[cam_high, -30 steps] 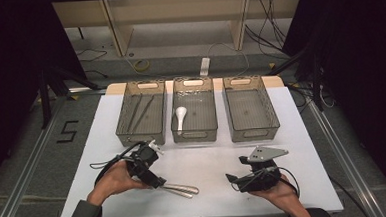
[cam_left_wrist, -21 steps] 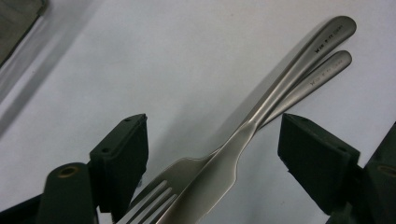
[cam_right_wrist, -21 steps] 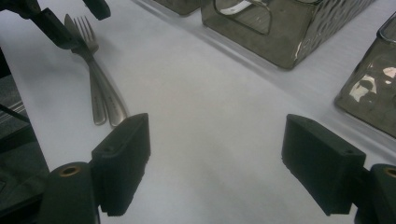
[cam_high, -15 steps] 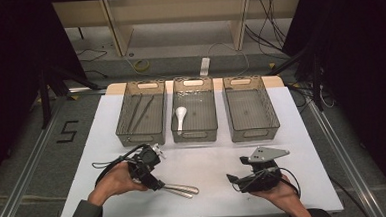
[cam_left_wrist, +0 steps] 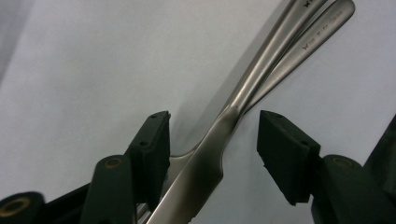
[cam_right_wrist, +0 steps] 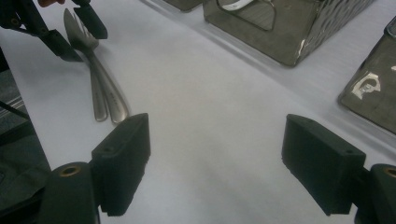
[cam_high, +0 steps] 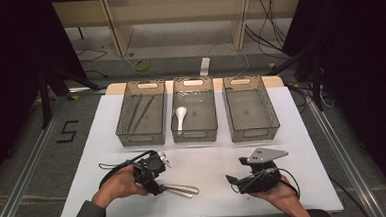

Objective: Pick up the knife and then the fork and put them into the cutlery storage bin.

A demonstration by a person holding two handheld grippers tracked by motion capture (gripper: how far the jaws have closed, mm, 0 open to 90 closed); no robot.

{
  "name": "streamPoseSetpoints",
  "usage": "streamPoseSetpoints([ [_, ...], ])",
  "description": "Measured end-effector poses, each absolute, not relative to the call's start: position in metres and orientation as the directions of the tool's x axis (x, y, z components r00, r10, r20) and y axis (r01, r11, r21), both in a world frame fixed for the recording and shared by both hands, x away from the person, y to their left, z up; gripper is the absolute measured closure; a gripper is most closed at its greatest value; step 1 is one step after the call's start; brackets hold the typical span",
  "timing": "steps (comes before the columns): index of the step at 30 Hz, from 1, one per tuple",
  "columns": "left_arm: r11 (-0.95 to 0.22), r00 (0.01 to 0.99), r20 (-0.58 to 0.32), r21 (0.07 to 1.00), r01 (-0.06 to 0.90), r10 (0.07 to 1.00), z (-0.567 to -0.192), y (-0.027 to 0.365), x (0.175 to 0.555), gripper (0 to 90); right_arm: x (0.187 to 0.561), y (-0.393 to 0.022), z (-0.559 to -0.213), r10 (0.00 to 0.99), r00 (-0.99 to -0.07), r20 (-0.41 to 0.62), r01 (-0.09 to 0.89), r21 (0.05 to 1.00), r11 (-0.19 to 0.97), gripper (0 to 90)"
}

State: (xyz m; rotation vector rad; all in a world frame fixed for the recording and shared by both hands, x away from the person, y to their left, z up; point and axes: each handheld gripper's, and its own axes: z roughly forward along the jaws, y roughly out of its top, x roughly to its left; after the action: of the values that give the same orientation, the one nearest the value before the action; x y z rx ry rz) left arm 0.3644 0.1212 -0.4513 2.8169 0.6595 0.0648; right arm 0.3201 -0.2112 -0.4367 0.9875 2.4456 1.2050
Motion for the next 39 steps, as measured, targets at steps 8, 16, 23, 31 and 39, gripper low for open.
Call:
streamPoseSetpoints([
  [8,-0.899,0.918,0.002,0.203,0.388,0.397,-0.458,0.119,0.365,51.8,0.32,-0.212,-0.436,0.666,-0.742,0.073,0.464,0.773,0.432,24.7],
  [16,-0.916,0.935,0.005,0.205,0.346,0.354,-0.461,0.116,0.364,59.0,0.32,-0.211,-0.437,0.664,-0.744,0.07,0.463,0.771,0.437,24.8],
  [23,-0.924,0.944,0.013,0.21,0.319,0.329,-0.461,0.114,0.362,64.6,0.32,-0.21,-0.437,0.662,-0.747,0.065,0.458,0.771,0.442,24.8],
  [31,-0.946,0.964,0.027,0.198,0.255,0.266,-0.46,0.111,0.357,73.4,0.32,-0.21,-0.436,0.665,-0.744,0.065,0.461,0.77,0.441,24.9],
  [39,-0.959,0.977,0.047,0.203,0.196,0.21,-0.46,0.111,0.355,77.1,0.32,-0.21,-0.437,0.665,-0.744,0.062,0.461,0.769,0.444,24.9],
])
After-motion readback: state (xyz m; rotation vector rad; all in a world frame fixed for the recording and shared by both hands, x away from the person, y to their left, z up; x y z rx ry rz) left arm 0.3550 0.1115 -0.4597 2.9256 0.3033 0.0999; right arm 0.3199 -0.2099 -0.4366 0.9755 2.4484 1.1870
